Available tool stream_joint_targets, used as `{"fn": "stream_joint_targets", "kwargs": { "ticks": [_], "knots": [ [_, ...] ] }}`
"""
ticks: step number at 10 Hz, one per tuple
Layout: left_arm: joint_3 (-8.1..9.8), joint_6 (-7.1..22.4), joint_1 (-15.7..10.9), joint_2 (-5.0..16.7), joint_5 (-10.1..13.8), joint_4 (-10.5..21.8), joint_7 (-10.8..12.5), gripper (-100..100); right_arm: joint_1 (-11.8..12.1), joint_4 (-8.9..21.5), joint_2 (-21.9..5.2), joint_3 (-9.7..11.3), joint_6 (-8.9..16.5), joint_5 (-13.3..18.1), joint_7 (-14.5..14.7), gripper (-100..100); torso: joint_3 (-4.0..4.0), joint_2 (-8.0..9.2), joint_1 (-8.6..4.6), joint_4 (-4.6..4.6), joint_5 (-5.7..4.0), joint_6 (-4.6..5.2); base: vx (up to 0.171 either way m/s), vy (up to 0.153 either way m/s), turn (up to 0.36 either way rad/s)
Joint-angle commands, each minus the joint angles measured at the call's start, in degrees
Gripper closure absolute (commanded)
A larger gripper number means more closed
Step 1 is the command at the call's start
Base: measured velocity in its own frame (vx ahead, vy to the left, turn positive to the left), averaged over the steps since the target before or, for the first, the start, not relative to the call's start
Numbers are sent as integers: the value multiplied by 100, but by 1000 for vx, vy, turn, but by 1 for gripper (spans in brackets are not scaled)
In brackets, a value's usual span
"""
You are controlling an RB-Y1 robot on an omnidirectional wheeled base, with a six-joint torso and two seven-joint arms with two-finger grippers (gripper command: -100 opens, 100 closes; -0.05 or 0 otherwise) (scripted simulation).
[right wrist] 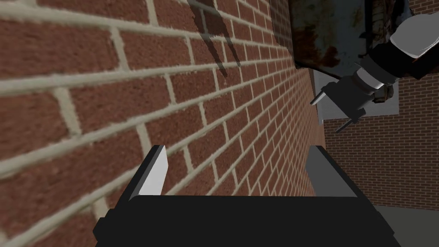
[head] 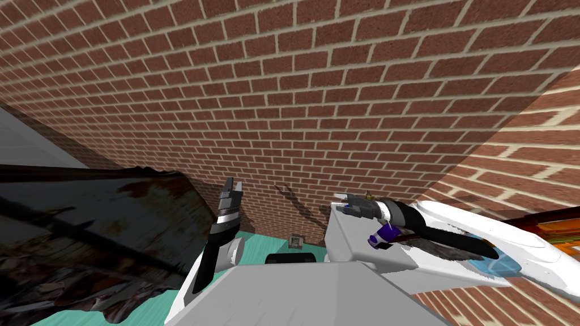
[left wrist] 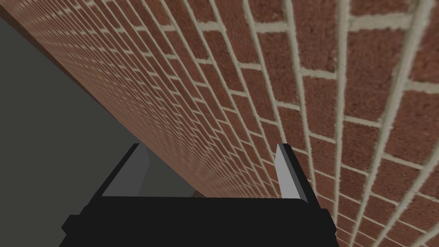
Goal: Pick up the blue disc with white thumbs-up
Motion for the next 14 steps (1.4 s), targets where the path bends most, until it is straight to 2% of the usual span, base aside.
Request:
{"fn": "stream_joint_targets", "kwargs": {
  "ticks": [1,2,3,4,5,12,13,14],
  "knots": [
    [0,0,0,0,0,0,0,0,26,70,-268,11,-45,81,20,-100,0,0,0,0,0,0,1,3,14],
    [0,0,0,0,0,0,0,0,109,162,-458,-34,-103,223,20,-100,1,2,0,0,0,0,-1,5,23],
    [0,0,0,0,0,0,0,0,109,162,-612,-34,-103,223,20,-100,1,2,0,0,-1,0,5,4,15],
    [0,0,0,0,0,0,0,0,190,259,-794,-77,-158,364,20,-100,1,1,0,0,0,0,0,0,0],
    [0,0,0,0,0,0,0,0,190,259,-954,-77,-158,364,20,-100,1,2,-1,0,-1,1,0,0,0],
    [0,0,0,0,0,0,0,0,496,678,-2158,-238,-358,904,25,-100,2,4,1,1,-1,1,1,3,14],
    [0,0,0,0,0,0,0,0,496,678,-2251,-238,-358,904,25,-100,2,3,1,1,-1,1,-2,3,13],
    [0,0,0,0,0,0,0,0,566,783,-2486,-273,-403,1028,26,-100,2,3,1,1,-1,1,-2,4,17]
  ]
}}
